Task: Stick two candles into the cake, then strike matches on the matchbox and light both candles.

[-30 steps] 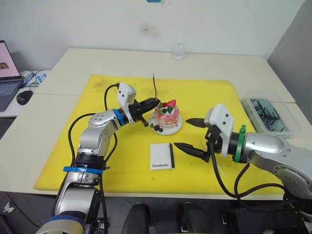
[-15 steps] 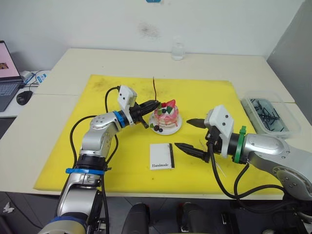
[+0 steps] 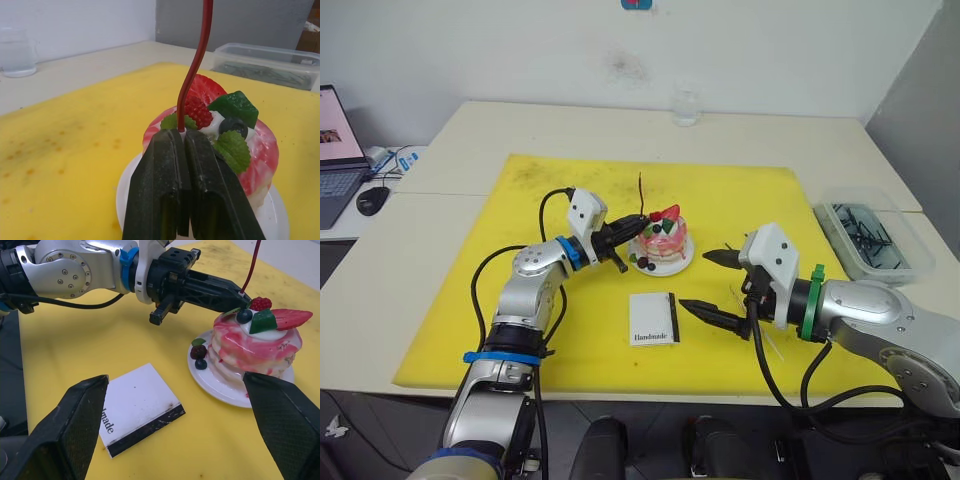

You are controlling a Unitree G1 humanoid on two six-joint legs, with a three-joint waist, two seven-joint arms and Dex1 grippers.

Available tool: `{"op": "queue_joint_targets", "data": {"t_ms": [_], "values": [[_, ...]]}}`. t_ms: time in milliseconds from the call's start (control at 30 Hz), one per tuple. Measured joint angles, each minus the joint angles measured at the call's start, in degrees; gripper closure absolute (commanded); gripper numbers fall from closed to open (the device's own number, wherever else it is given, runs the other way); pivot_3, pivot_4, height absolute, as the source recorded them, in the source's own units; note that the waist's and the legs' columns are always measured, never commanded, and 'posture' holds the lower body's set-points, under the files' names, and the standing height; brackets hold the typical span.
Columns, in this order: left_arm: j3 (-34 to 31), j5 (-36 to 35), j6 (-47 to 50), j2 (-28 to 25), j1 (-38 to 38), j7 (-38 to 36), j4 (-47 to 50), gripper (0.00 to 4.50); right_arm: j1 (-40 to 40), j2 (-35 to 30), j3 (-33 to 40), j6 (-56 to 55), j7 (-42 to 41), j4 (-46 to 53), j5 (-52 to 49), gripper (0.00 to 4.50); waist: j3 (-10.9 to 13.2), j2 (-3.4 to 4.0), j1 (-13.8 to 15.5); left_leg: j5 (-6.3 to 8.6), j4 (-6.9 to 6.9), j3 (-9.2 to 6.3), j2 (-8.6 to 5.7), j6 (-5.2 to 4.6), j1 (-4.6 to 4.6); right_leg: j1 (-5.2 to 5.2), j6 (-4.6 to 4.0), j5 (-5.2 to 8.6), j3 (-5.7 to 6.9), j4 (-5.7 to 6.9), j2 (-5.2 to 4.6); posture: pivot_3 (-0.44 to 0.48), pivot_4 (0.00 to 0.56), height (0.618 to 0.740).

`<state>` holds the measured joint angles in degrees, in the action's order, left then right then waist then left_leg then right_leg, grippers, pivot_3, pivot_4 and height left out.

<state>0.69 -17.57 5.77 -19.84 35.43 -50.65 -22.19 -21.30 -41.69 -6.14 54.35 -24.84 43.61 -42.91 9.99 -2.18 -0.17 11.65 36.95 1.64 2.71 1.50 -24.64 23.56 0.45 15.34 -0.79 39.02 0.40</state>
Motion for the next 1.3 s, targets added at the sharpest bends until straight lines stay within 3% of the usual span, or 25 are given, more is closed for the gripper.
{"op": "queue_joint_targets", "data": {"t_ms": [467, 767, 1000, 1167, 1300], "values": [[-2.35, -0.46, 3.97, -0.43, 0.23, 1.39, 2.61, 0.01, -0.03, 1.53, 0.0, 0.0, -0.05, -0.03, 1.4, 0.0, 0.0, 0.0, 0.0, 0.0, -0.01, 0.0, 0.0, 0.0, 0.01, -0.03, 0.01, -0.01, 0.0, -0.03, -0.01, 0.0, 0.15, 0.74], [-5.0, -0.82, 6.77, -3.1, 0.18, 3.55, 7.19, 0.01, -0.71, 3.94, 0.48, -0.91, 0.44, -1.35, 3.9, 0.0, 0.0, 0.0, -0.02, 0.0, -0.02, 0.01, 0.01, 0.0, 0.01, -0.01, 0.01, -0.01, -0.01, -0.03, 0.0, 0.0, 0.15, 0.74], [-5.39, -4.4, 15.19, -16.46, -7.77, -4.49, 19.79, 0.01, 1.25, 3.55, 6.13, -3.76, 1.06, -1.14, 5.76, 0.0, 0.0, 0.01, -0.44, 0.0, -0.11, -0.04, 0.09, 0.01, 0.04, 0.04, -0.01, 0.01, -0.04, -0.03, -0.02, 0.0, 0.15, 0.74], [-3.43, -9.27, 22.2, -24.43, -13.83, -12.76, 32.46, 0.01, 10.62, 0.08, 12.88, -5.06, -1.41, 1.91, 5.11, 0.0, 0.0, 0.0, 0.29, 0.0, -0.1, -0.04, -0.01, 0.0, 0.01, -0.02, -0.05, 0.04, 0.04, -0.09, -0.42, 0.0, 0.15, 0.74], [-1.23, -13.53, 26.63, -25.1, -16.02, -15.0, 41.26, 0.01, 19.61, -3.38, 18.56, -5.3, -3.89, 3.33, 5.23, 0.0, 0.0, 0.0, 0.15, 0.01, -0.04, -0.03, -0.02, -0.01, 0.07, -0.06, -0.03, 0.03, -0.06, -0.09, -0.5, 0.0, 0.15, 0.74]]}}
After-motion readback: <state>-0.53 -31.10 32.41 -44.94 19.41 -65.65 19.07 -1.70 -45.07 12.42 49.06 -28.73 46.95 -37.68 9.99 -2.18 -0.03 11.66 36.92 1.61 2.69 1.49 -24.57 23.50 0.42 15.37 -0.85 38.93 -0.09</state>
